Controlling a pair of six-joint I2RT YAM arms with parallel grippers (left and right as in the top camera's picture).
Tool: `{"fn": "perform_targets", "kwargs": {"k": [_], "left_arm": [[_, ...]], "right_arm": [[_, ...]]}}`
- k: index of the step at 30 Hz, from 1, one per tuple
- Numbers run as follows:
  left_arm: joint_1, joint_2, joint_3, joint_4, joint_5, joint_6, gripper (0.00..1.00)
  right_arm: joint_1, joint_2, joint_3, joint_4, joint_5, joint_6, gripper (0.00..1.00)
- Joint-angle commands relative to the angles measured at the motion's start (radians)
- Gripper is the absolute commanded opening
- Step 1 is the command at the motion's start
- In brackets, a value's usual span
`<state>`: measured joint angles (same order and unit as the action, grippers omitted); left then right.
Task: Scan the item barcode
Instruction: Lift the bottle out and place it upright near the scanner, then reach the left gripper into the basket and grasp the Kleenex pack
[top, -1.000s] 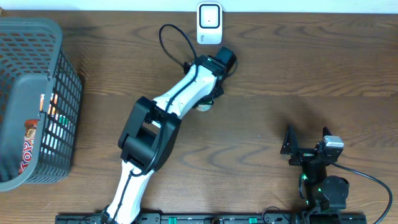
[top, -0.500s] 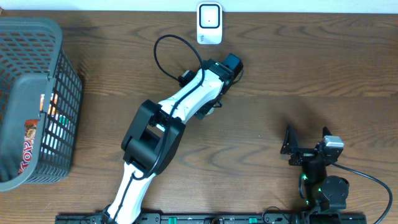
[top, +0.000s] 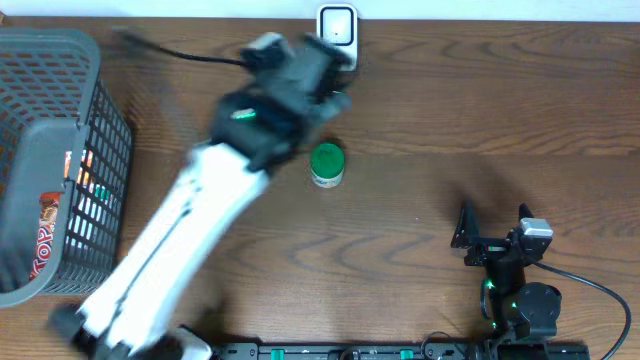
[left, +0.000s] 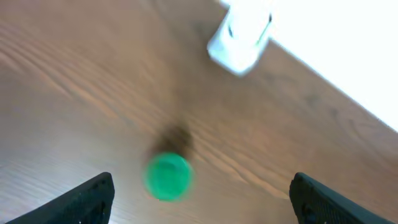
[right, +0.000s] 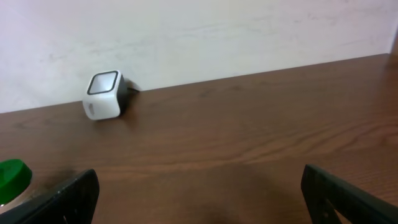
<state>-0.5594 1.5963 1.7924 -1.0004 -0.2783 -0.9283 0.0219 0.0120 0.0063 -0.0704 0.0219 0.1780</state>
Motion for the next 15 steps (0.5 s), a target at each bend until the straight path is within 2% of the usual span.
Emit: {"fn": "perform_targets", "kwargs": {"k": [1,6,10,12,15], "left_arm": [[0.231,-0.151,0.035,-0.048,-0.074,0.188,0.9],[0.745,-0.308,0.037,-0.089,0.018,0.191,0.9],[1.078,-0.294,0.032,-0.117,0.047,0.202,0.9],[1.173,-0.246,0.023,-0.105,0.106,0.253,0.9],[1.238,-0.127,0.018,-0.08,0.206,0.356,0.9]], "right_arm": [[0.013,-0.006,-0.001,-0.004,0.0,-0.007,0.99],[0.013,-0.006,-0.001,-0.004,-0.001,-0.007,0.99],[0.013,-0.006,-0.001,-0.004,-0.001,-0.007,0.99],[0.013,-0.006,-0.001,-0.004,-0.001,-0.007,0.99],[0.013,-0.006,-0.001,-0.004,-0.001,-0.007,0.99]]}}
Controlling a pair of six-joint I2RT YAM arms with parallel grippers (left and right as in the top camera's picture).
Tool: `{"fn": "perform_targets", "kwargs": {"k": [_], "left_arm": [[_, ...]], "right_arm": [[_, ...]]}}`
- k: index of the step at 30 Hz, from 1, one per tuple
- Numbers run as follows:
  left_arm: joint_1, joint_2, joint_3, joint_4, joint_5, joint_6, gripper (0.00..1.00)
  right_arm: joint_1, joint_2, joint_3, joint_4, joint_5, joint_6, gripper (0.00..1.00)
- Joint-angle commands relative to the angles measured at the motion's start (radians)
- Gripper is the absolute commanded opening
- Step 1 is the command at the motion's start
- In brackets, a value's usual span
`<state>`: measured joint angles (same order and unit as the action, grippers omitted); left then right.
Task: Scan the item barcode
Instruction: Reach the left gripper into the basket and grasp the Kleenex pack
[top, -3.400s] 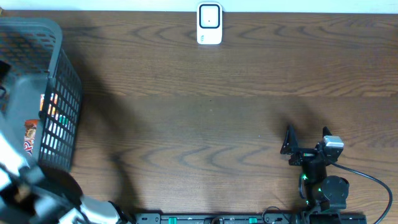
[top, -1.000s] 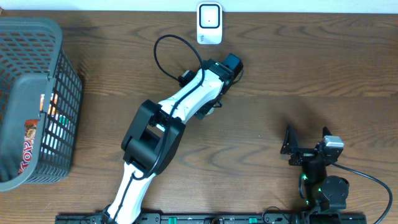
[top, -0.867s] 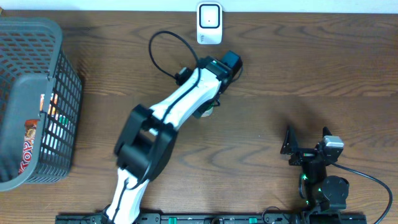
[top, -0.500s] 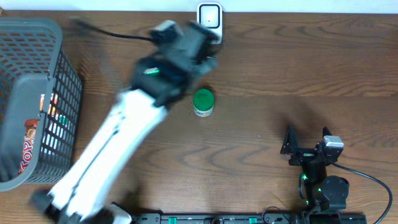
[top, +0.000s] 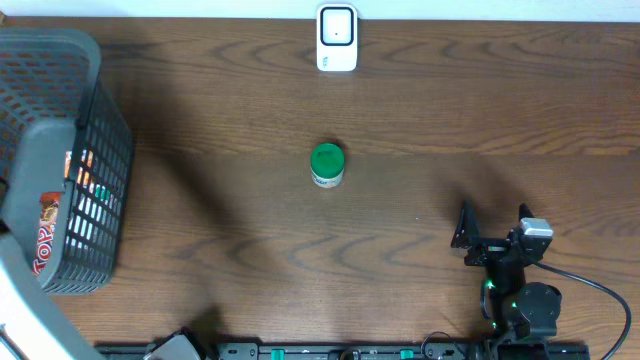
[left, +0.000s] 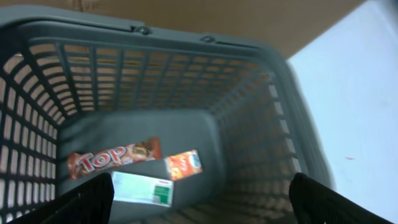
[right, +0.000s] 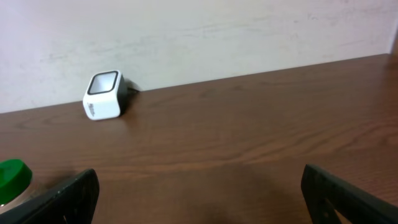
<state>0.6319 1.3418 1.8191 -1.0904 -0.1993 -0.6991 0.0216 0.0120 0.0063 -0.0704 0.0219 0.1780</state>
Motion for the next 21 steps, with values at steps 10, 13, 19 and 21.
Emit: {"fn": "perform_targets", "kwargs": {"k": [10,13,19,21], "left_arm": [[0.034,0.515,-0.009,0.071,0.154,0.686,0.9],[0.034,0.594,-0.009,0.091,0.188,0.758,0.91],[0.024,0.748,-0.011,0.097,0.331,0.962,0.9],[0.022,0.792,-0.013,0.092,0.33,1.009,0.9]], "right_arm": [[0.014,-0.006,-0.001,-0.004,-0.001,-0.007,0.99],[0.014,-0.006,-0.001,-0.004,-0.001,-0.007,0.99],[0.014,-0.006,-0.001,-0.004,-0.001,-0.007,0.99],[0.014,-0.006,-0.001,-0.004,-0.001,-0.007,0.99]]}}
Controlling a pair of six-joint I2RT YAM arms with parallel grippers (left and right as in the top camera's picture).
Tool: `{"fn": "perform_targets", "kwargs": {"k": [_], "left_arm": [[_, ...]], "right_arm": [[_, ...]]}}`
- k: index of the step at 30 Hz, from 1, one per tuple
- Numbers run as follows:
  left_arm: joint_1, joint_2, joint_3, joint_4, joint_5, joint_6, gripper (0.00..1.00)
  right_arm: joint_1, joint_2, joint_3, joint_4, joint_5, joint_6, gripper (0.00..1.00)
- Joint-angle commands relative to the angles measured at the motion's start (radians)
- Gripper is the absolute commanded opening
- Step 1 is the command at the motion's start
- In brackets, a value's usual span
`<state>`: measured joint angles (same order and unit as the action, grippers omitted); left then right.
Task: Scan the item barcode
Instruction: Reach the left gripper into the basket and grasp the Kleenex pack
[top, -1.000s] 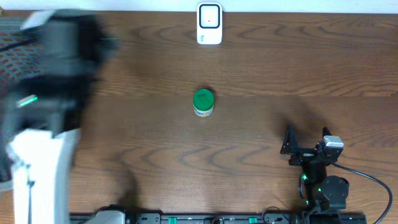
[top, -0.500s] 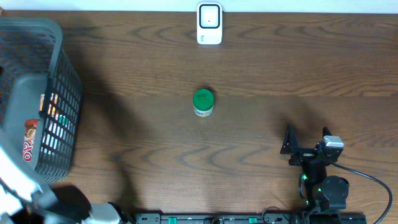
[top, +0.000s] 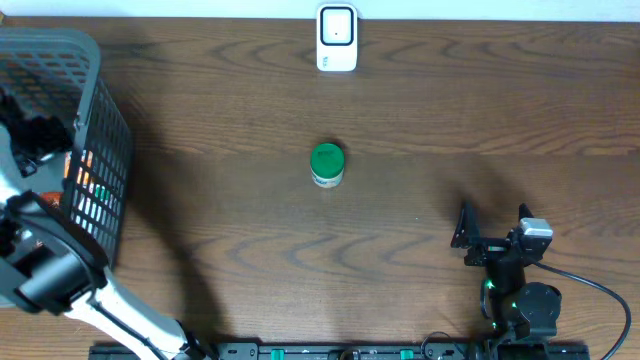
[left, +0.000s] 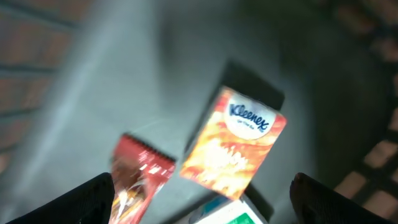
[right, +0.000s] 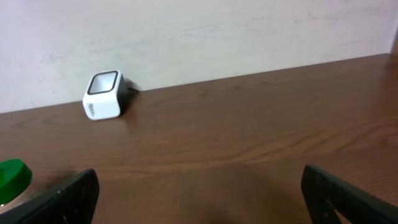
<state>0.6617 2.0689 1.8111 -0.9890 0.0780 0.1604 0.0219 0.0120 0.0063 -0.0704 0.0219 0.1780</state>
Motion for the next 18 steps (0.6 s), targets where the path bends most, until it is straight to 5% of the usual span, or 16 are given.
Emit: {"fn": "perform_targets", "kwargs": {"k": [1,14,18], "left_arm": [[-0.009,0.085,-0.007,-0.01,0.053,0.163,0.9],[-0.019,0.181,-0.019,0.031,0.053,0.2,0.9],[-0.024,0.181,-0.021,0.033,0.052,0.205,0.73]], "right_arm": [[0.013,-0.006,-0.001,-0.004,0.0,-0.007,0.99],[0.013,-0.006,-0.001,-0.004,-0.001,-0.007,0.99],[0.013,-0.006,-0.001,-0.004,-0.001,-0.007,0.99]]}}
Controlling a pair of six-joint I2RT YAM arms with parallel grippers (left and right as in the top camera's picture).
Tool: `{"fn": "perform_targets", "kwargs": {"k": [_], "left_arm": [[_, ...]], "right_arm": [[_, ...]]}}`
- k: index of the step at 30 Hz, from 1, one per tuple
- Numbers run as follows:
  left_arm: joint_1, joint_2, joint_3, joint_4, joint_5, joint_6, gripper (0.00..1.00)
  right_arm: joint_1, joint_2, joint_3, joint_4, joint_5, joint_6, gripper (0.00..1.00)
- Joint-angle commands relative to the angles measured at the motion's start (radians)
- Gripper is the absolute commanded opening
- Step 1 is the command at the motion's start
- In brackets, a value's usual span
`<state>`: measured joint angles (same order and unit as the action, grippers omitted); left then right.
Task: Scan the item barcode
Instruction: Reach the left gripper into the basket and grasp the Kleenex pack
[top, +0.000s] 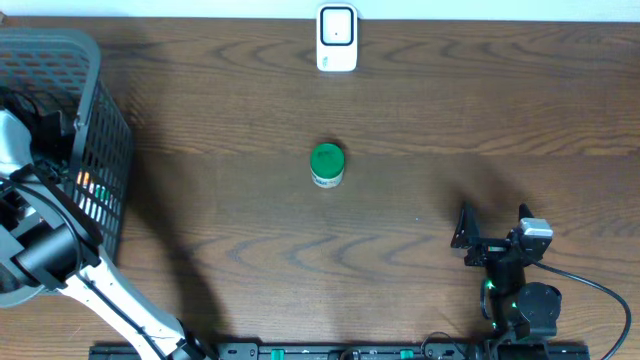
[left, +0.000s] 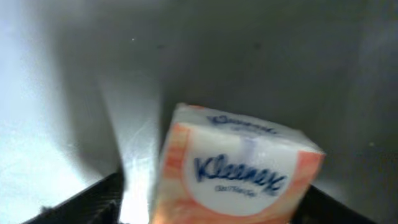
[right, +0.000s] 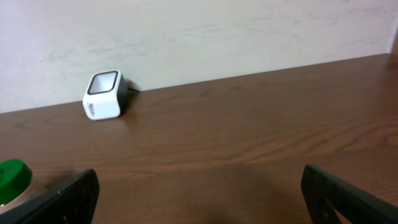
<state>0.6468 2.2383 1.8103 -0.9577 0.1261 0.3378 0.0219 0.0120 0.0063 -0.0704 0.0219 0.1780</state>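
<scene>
An orange-and-white Kleenex tissue pack (left: 239, 168) lies on the grey floor of the basket (top: 105, 130) and fills the left wrist view. My left gripper (left: 211, 211) is down inside the basket, open, with its fingers (left: 93, 202) standing wide on either side of the pack. The white barcode scanner (top: 337, 38) stands at the table's far edge, also seen as the scanner (right: 103, 96). My right gripper (top: 490, 240) rests open near the front right, holding nothing.
A green-lidded jar (top: 327, 165) stands upright mid-table, its lid (right: 12, 177) at the left edge of the right wrist view. The basket's mesh walls surround my left gripper. A pale wall (right: 249, 31) runs behind the table.
My left gripper has come down closer to the Kleenex pack, which now sits between its open fingers. The red wrapper is out of its view. The right arm has not moved.
My left gripper was open above the green-lidded jar near the scanner. Then it was over the basket, looking down at several packets. Then it was low inside the basket above the Kleenex pack, and now it straddles that pack. The right arm stayed still.
</scene>
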Motion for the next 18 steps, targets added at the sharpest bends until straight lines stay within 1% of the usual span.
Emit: {"fn": "perform_targets", "kwargs": {"k": [1,2,5,8,10,12,18], "left_arm": [[-0.009,0.012,-0.02,0.002,0.005,0.027,0.67],[-0.009,0.012,-0.02,0.001,0.005,0.024,0.64],[-0.009,0.01,-0.019,-0.008,0.004,0.016,0.63],[-0.009,-0.006,-0.019,-0.024,-0.009,-0.033,0.6],[-0.009,-0.033,-0.019,-0.028,-0.01,-0.055,0.55],[-0.009,-0.072,-0.019,-0.028,-0.01,-0.082,0.53],[-0.009,-0.25,-0.019,-0.027,-0.01,-0.174,0.53]], "right_arm": [[0.013,-0.006,-0.001,-0.004,-0.001,-0.007,0.99],[0.013,-0.006,-0.001,-0.004,0.0,-0.007,0.99],[0.013,-0.006,-0.001,-0.004,-0.001,-0.007,0.99],[0.013,-0.006,-0.001,-0.004,-0.001,-0.007,0.99],[0.013,-0.006,-0.001,-0.004,-0.001,-0.007,0.99],[0.013,-0.006,-0.001,-0.004,-0.001,-0.007,0.99],[0.013,-0.006,-0.001,-0.004,-0.001,-0.007,0.99]]}}
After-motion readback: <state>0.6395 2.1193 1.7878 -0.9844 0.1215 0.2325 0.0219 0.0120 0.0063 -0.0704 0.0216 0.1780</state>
